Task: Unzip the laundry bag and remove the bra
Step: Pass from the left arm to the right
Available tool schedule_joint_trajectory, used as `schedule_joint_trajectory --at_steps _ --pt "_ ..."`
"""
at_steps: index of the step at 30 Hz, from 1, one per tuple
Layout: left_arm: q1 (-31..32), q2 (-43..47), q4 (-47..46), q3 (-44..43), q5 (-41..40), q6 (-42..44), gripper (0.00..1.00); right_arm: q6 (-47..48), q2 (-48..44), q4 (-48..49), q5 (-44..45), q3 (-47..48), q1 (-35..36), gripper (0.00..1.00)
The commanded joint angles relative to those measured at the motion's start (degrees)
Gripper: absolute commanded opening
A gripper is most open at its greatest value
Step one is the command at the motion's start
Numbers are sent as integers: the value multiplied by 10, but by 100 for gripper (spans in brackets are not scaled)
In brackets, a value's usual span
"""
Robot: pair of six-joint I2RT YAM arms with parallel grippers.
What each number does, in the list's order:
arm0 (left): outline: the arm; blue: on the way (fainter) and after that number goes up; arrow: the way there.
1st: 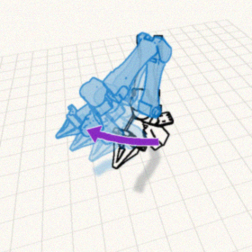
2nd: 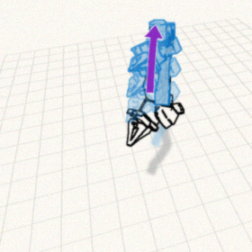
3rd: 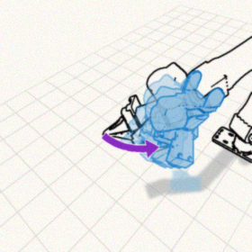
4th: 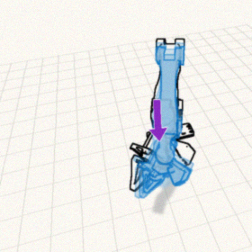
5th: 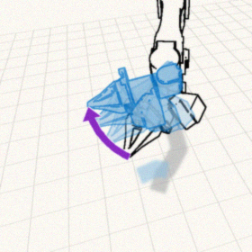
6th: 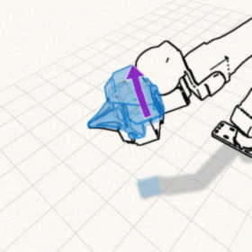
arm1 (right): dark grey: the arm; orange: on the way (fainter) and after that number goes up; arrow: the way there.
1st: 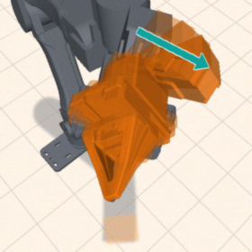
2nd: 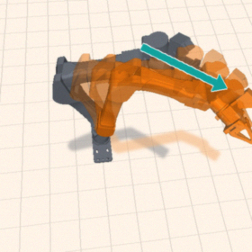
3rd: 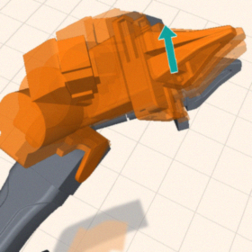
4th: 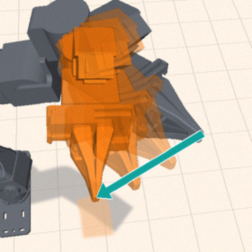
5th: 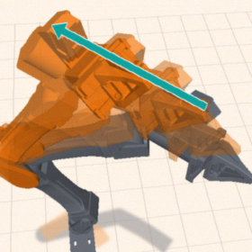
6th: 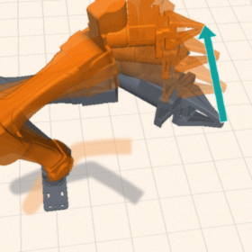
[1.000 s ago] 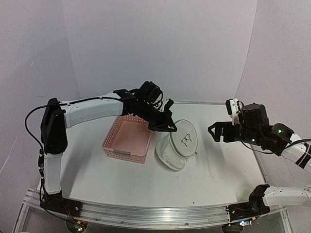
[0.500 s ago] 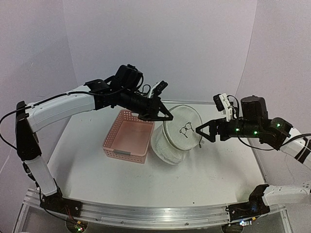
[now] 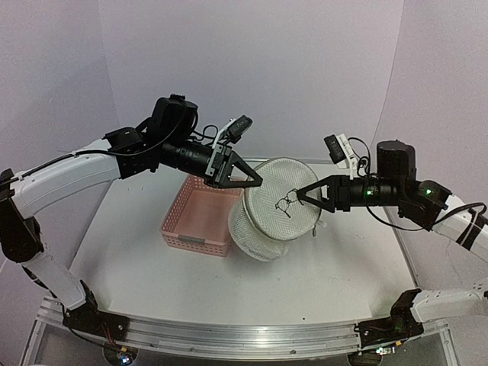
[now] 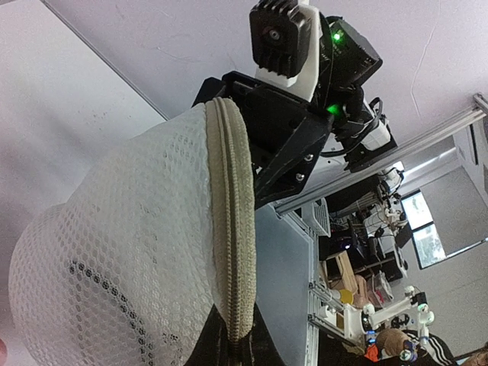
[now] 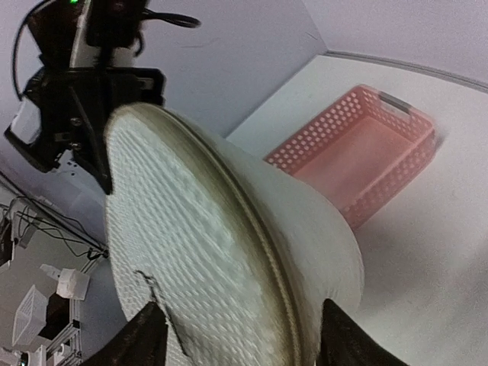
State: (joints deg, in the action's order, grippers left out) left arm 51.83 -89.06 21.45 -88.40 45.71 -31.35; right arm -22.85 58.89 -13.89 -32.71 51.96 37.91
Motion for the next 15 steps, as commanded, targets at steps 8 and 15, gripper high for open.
schedule_joint_trajectory --at_steps 8,15 --pt "0 27 -72 19 25 10 0 -55 0 134 -119 -12 -2 13" --pt "-19 30 -74 29 -4 6 4 -71 -8 157 -112 -28 -2 0"
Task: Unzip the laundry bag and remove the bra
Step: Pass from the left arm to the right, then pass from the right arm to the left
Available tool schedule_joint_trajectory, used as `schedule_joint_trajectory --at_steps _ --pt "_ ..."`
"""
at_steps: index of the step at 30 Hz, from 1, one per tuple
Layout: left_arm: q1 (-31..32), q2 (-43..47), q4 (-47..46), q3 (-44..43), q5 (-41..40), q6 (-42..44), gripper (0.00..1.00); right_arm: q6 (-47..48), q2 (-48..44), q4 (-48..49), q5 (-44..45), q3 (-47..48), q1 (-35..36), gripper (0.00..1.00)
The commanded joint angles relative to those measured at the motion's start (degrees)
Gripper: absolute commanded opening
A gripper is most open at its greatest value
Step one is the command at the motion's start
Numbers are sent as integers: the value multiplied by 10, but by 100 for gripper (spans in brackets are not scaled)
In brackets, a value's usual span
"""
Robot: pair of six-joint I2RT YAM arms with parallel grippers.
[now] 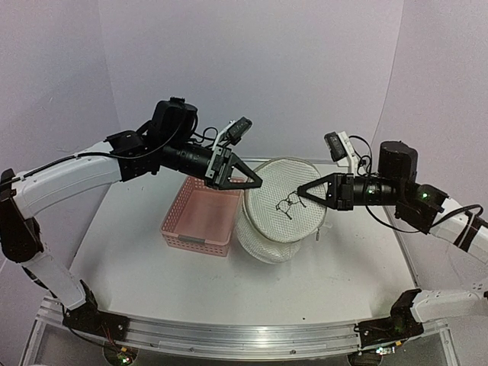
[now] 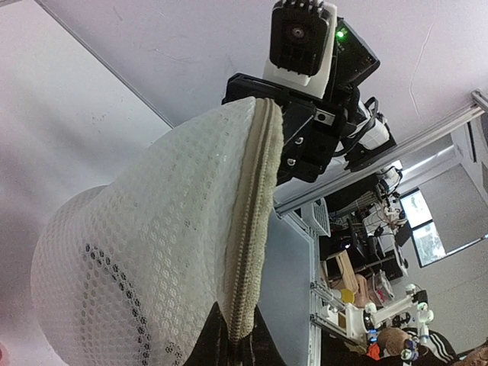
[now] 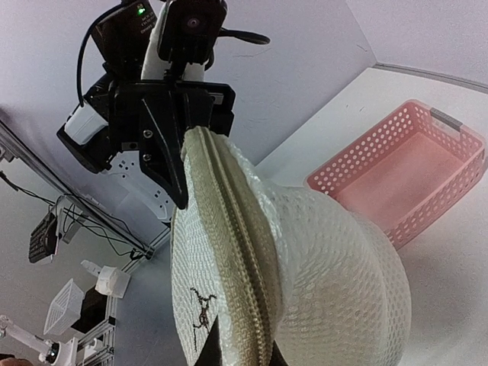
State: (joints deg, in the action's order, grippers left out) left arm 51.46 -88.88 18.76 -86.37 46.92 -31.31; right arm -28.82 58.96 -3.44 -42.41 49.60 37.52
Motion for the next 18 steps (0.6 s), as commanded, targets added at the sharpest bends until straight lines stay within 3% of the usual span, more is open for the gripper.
schedule_joint_trajectory --at_steps 1,5,9,14,18 --pt "-20 30 -47 15 -24 4 11 -16 -9 53 -8 -5 2 0" --pt "-39 49 -46 54 -84 -6 38 -42 -11 56 36 -5 2 0" --pt "-52 74 -56 100 -128 -23 57 -67 -5 67 83 -4 3 0" --pt "-58 109 -135 178 -137 -91 71 -117 17 119 138 -13 5 0" --pt "-58 137 -258 257 -125 -181 76 -164 39 175 176 -11 10 0"
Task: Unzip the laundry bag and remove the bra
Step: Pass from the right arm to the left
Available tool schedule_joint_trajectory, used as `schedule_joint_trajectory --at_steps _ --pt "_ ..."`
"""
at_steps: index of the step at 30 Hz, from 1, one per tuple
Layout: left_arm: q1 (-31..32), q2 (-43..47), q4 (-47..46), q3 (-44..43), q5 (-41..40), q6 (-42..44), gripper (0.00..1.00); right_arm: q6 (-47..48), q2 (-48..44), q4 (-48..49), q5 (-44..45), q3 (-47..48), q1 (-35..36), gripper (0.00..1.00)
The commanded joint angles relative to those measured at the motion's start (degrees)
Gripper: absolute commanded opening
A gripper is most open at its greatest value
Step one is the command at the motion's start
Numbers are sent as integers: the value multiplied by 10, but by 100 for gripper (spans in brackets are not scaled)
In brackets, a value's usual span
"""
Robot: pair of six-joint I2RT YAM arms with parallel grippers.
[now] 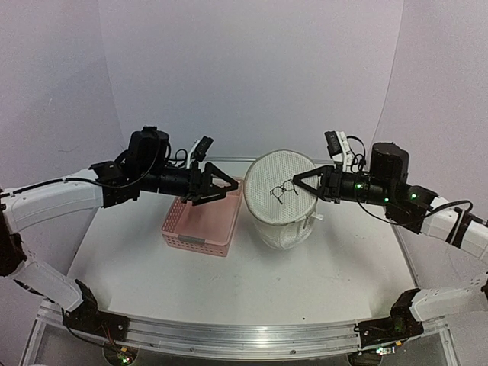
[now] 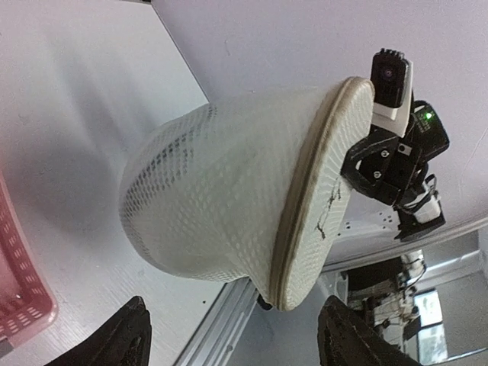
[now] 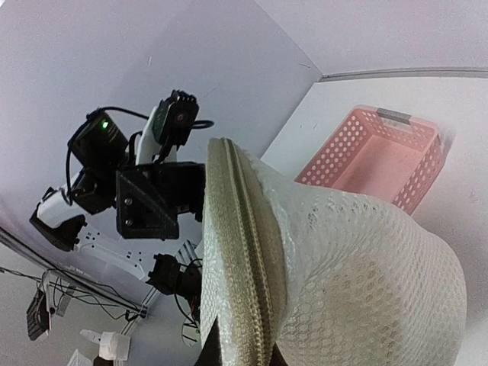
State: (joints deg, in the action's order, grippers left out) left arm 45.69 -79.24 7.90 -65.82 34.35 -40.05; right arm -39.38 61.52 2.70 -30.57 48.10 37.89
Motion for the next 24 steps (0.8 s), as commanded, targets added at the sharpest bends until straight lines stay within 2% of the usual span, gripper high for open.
schedule_joint_trajectory --at_steps 1,8,11,17,24 --pt "-1 47 -170 67 1 -109 77 -71 19 129 68 3 9 0" --pt "1 89 -243 133 -45 -178 80 -154 72 221 133 10 28 0" --pt "0 93 -306 173 -54 -228 80 -173 95 249 167 24 47 0" --pt "3 65 -415 207 -50 -292 74 -212 143 318 213 39 75 0" --pt "5 47 -487 233 -65 -344 70 -242 193 370 240 55 103 0"
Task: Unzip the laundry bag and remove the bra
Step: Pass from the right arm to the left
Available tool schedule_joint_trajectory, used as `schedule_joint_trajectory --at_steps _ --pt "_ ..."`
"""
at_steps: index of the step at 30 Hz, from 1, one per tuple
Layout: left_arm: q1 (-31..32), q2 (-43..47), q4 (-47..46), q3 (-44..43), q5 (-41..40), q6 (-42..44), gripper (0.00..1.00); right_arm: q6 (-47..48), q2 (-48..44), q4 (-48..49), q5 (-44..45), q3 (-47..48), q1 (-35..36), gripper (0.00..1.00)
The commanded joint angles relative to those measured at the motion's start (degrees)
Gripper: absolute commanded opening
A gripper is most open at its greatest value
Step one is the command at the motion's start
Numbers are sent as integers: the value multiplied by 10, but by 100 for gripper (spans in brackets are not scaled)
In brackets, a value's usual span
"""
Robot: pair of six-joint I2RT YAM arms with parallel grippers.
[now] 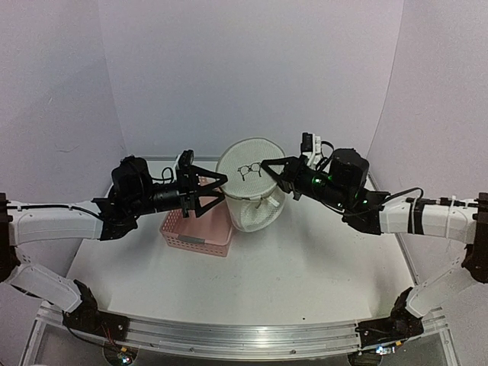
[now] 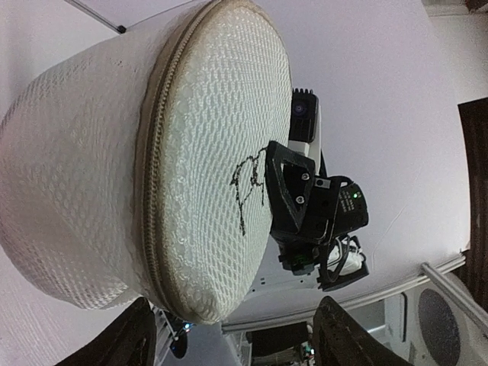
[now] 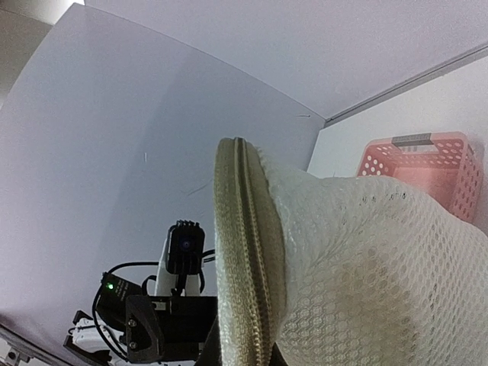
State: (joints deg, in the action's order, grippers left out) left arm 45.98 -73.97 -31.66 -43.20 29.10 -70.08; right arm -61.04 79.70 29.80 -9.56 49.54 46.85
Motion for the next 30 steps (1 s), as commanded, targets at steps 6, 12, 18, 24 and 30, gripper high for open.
schedule_joint_trajectory --at_steps 6,12,18,24,30 --pt "4 -23 -118 2 -8 -63 67 -34 35 137 47 47 33 0" --pt "5 -33 -130 7 -8 -76 64 -34 49 145 33 53 42 0" --pt "5 -42 -144 3 -6 -78 42 -37 59 160 26 41 55 0" --pt "5 -43 -148 3 -5 -72 7 -30 39 160 28 11 56 0" --pt "5 -43 -150 1 -8 -69 0 -7 6 128 30 -13 56 0"
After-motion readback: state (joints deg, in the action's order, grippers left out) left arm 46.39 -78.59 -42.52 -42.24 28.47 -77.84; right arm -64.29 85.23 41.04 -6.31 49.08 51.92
